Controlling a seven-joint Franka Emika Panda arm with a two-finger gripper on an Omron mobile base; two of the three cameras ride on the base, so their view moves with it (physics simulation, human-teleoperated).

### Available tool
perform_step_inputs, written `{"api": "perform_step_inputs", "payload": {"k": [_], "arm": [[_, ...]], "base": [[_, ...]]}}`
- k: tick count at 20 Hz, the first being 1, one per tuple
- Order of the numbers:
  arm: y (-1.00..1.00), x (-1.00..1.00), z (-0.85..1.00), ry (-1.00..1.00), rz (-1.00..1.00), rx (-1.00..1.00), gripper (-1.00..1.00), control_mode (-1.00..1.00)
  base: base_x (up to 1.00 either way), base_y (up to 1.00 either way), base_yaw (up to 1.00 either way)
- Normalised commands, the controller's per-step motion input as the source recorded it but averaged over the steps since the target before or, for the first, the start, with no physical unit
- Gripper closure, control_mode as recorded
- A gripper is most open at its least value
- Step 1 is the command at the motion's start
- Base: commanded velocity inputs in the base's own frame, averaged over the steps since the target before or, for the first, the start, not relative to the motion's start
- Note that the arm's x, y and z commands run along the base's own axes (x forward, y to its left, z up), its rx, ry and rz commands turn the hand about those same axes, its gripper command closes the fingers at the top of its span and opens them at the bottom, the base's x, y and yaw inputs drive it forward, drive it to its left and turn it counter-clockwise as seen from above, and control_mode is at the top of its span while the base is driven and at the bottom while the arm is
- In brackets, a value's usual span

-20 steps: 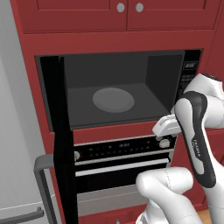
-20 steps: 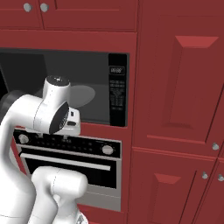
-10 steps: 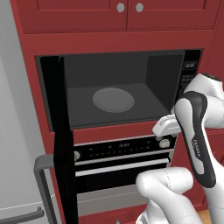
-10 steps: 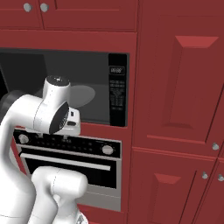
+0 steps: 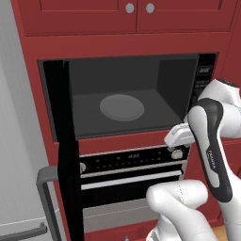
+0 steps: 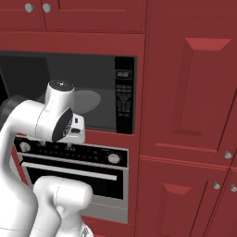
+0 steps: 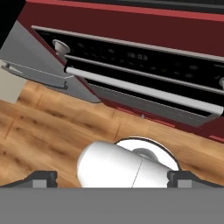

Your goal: Place the sponge inside the microwave to prepare for sanitizing.

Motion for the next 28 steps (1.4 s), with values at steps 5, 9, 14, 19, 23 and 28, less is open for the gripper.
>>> {"api": "perform_step_inputs", "payload": {"k": [5,9,14,19,23,28], "arm": [[0.0,-0.43,0.0,-0.08,0.0,0.02,-1.0,-1.0],[0.0,-0.59,0.0,-0.16,0.0,0.03,-1.0,-1.0],[-0.02,-0.19,0.0,-0.07,-0.02,0.01,-1.0,-1.0],[-0.03,0.11,0.0,0.02,0.01,0.01,-1.0,-1.0],[0.0,0.0,0.0,0.0,0.0,0.0,-1.0,-1.0],[0.0,0.0,0.0,0.0,0.0,0.0,-1.0,-1.0]], "base": [[0.0,0.0,0.0],[0.0,0.0,0.0],[0.0,0.0,0.0],[0.0,0.0,0.0],[0.0,0.0,0.0],[0.0,0.0,0.0]]}}
